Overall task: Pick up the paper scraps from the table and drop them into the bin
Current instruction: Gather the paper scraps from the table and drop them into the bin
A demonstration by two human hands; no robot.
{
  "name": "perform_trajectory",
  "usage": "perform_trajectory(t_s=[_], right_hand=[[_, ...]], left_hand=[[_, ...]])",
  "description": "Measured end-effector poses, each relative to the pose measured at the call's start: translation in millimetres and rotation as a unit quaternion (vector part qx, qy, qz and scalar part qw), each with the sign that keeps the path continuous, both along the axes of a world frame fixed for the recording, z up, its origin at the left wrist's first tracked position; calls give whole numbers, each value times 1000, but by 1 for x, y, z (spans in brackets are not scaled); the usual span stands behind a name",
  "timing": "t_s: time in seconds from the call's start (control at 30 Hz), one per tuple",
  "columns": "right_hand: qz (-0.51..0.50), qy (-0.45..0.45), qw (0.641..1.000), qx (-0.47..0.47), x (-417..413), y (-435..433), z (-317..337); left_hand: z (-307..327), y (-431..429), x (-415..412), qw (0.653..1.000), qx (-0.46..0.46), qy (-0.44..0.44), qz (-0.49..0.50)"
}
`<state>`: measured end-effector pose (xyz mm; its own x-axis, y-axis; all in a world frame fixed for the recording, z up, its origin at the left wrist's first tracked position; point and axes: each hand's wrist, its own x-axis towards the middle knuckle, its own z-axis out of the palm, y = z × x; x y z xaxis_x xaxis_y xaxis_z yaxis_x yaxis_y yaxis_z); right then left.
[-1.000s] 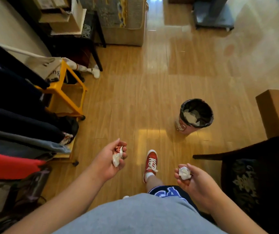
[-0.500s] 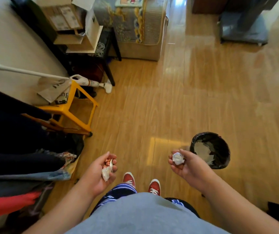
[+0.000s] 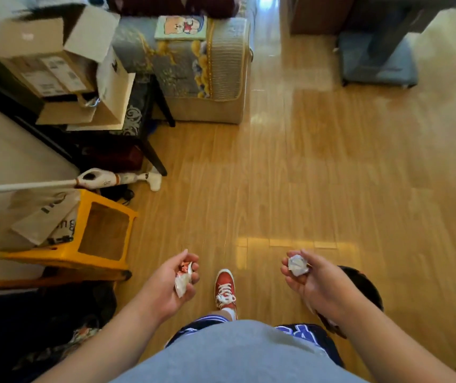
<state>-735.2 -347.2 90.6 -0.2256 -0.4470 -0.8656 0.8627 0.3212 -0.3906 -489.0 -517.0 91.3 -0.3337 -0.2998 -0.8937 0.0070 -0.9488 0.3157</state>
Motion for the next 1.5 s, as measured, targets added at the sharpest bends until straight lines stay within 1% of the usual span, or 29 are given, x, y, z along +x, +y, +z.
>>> perform_trajectory(t_s=[0.1,0.2,0.3,0.47,0.6,0.7,0.83,1.0,1.2,1.27,1.37,1.5], right_hand=[[-55,11,998,22,-33,5,-1],[-126,14,991,43,-64,20,0],[-198,-5,978,62,-97,38,-4],[-272,-19,959,82,-162,56,-16],[-316,-56,944,78,-229,53,-19],[-320,-49,944,61,-272,41,-19],[-298,-40,952,52,-339,13,-10],[-287,-21,957,21,-417,-27,0],[-310,-10,951,7,-513,-66,2],[-337,-10,941,15,-542,-69,1],[-398,-15,917,23,-576,-58,0],[-501,-21,865,31,-598,-20,3]], left_hand=[[8,-39,-61,996,-7,-1,-88],[13,-64,-130,988,-9,6,-157],[11,-76,-204,978,0,14,-206],[6,-78,-331,960,4,19,-278],[5,-83,-417,956,10,18,-291],[6,-89,-445,958,16,22,-285],[9,-103,-482,963,17,-10,-269],[9,-129,-533,962,11,-22,-271],[-1,-168,-638,955,13,-16,-295],[-6,-179,-683,947,11,-18,-321],[-8,-185,-755,927,6,-16,-374],[-3,-163,-855,874,4,-7,-485]])
